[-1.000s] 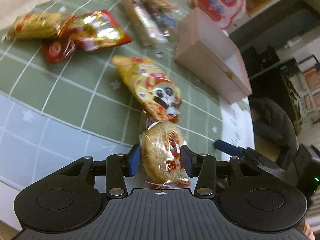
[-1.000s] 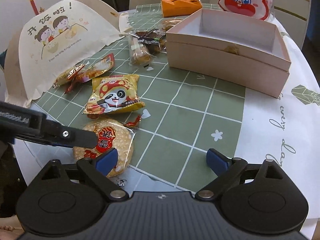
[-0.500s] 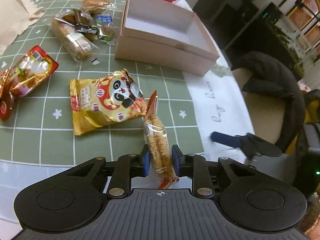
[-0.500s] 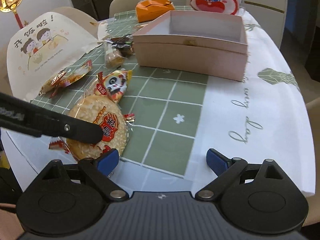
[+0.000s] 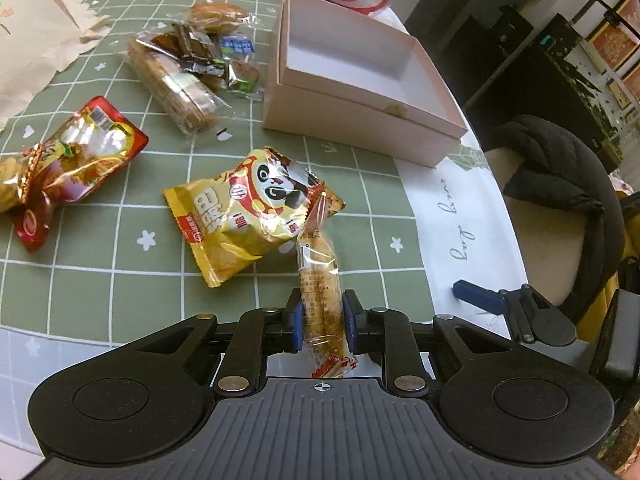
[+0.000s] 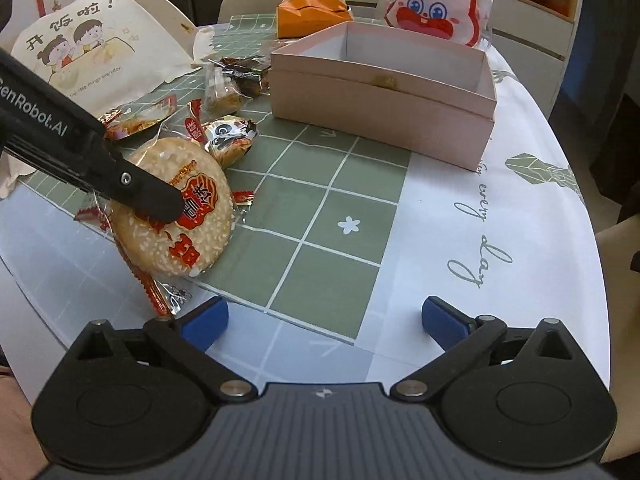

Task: Organize snacks
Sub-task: 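Grasp the yellow panda chip bag with right tool while left tool holds stick snack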

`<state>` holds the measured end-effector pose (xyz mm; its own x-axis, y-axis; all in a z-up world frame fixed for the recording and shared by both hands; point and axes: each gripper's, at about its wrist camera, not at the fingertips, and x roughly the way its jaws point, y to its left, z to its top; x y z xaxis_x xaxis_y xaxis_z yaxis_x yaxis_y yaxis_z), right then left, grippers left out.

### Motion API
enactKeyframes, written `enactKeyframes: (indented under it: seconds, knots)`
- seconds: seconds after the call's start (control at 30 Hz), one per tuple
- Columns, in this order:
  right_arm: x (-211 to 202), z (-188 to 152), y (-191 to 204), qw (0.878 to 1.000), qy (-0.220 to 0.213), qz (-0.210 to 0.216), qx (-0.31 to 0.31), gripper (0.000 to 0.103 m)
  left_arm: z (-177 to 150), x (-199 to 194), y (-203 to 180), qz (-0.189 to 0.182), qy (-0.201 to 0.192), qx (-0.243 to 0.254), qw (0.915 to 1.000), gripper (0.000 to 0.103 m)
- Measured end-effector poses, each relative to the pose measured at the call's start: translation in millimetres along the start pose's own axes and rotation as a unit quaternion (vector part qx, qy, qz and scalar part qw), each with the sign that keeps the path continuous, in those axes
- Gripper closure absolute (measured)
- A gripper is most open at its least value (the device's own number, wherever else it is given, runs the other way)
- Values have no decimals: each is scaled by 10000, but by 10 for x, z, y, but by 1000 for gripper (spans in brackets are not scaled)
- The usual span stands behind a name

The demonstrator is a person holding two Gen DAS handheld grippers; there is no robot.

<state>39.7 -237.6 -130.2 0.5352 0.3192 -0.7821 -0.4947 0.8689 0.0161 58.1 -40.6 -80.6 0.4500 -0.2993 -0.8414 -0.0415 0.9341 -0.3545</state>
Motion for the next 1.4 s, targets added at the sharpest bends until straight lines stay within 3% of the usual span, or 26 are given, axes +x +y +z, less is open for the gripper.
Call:
enactKeyframes:
  seconds: [0.23, 0.33, 0.4, 0.53, 0.7, 0.9, 1.0, 1.23, 1.4]
  knots:
    - [-7, -15, 63, 9991, -14, -292, 295, 0, -60, -179, 66, -96, -249, -80, 9996, 80]
    - [-3, 31, 60, 9997, 95, -107, 187, 1, -91, -317, 133, -9, -415, -152, 9990, 81]
    - [-7, 94, 64, 9996, 126, 38, 233, 6, -111, -439, 221, 57, -612, -234, 9978, 81]
    - [23, 341, 202, 9989, 98, 381, 269, 9, -127, -637, 526, 174, -874, -651, 9939, 81]
    - [25, 737, 559, 9981, -548, 286, 64, 9, -112, -842, 928, 677, -1122, -1083, 9854, 81]
    - [422, 1041, 940, 9983, -359, 319, -328, 12, -145, -947, 1250, 987, -1182, -1509, 9765, 81]
    - [541, 1037, 1037, 9978, -82, 412, -512, 19, -179, -935, 1298, 1060, -1114, -1582, 9754, 81]
    - [407, 824, 989, 9918, 5, 658, -1097, 24, -212, -807, 1206, 1153, -914, -1476, 9780, 81]
    - [312, 615, 816, 9894, 96, 394, -1397, 23, -193, -729, 1085, 1261, -859, -1245, 9804, 81]
